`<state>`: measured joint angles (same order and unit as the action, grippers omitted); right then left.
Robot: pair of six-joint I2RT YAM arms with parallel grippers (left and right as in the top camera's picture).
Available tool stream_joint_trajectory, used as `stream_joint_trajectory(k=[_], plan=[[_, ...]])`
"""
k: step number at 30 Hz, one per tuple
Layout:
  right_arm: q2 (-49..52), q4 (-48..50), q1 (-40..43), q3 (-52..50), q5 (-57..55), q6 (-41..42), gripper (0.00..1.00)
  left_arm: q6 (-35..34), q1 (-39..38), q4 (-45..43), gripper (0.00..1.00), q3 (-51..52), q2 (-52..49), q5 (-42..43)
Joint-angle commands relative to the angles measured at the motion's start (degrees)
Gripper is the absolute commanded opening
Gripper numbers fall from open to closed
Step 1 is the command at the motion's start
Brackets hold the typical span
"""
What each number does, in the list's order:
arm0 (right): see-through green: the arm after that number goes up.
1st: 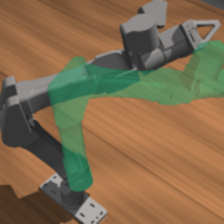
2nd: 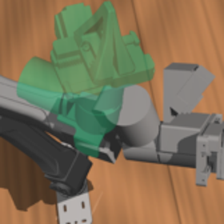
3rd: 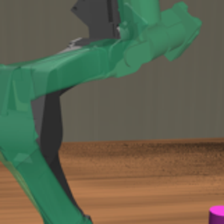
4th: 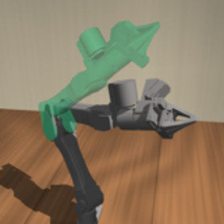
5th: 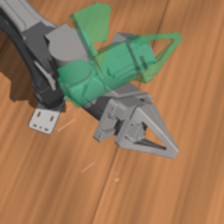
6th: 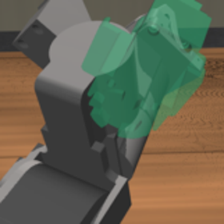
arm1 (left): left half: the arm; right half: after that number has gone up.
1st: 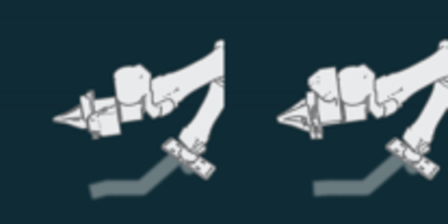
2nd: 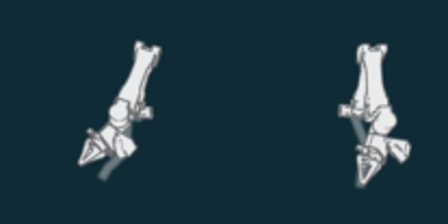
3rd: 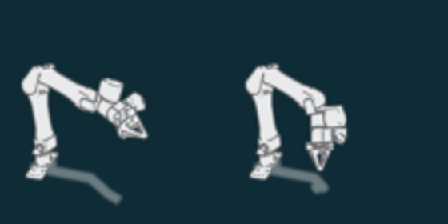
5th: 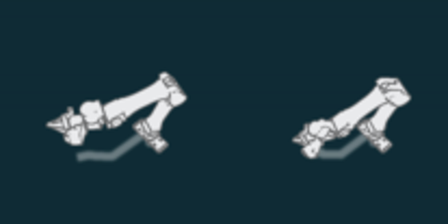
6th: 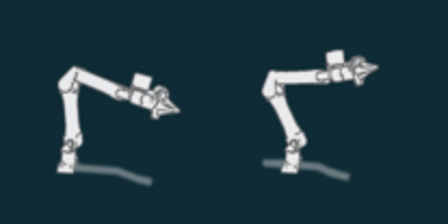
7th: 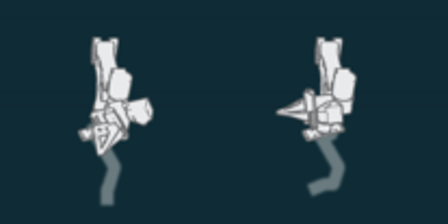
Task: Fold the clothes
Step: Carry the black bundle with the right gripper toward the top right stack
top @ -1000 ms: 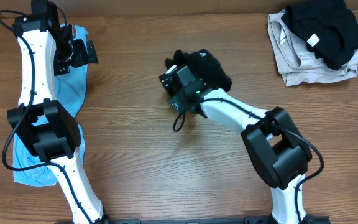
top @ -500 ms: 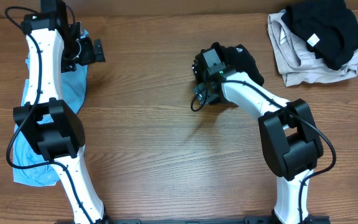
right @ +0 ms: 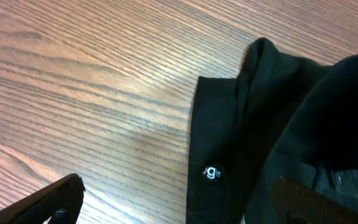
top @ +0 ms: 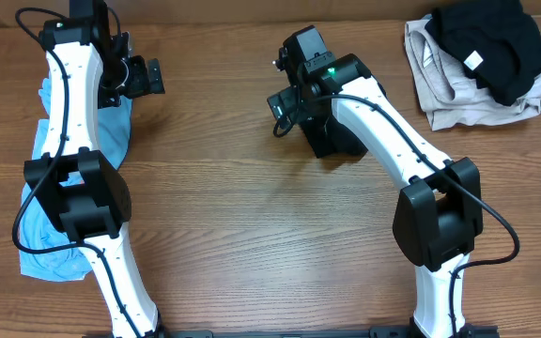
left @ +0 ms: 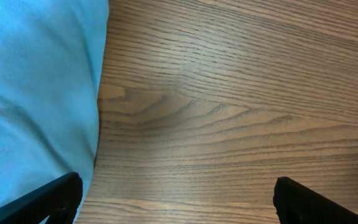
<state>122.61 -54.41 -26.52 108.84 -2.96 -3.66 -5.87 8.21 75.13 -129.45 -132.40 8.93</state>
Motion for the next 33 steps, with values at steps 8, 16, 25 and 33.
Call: stream_joint_trajectory(k=[8,16,25,33], plan=[[6.1,0.3,0.3,-2.4,-6.4,0.8,1.00,0.7,-1.3,-0.2,1.00,0.0,-0.3,-0.1],[10.2,0.5,0.4,-2.4,-6.0,0.9,0.98,0.8,-1.5,-0.2,1.00,0.0,-0.4,-0.2],[10.3,1.4,2.7,-3.0,-6.0,0.7,0.90,0.8,-2.0,-1.0,1.00,0.0,-0.5,-0.2],[10.3,2.3,4.2,-7.7,-6.0,0.5,0.62,0.8,-2.2,-1.1,1.00,0.0,-0.6,-0.2]])
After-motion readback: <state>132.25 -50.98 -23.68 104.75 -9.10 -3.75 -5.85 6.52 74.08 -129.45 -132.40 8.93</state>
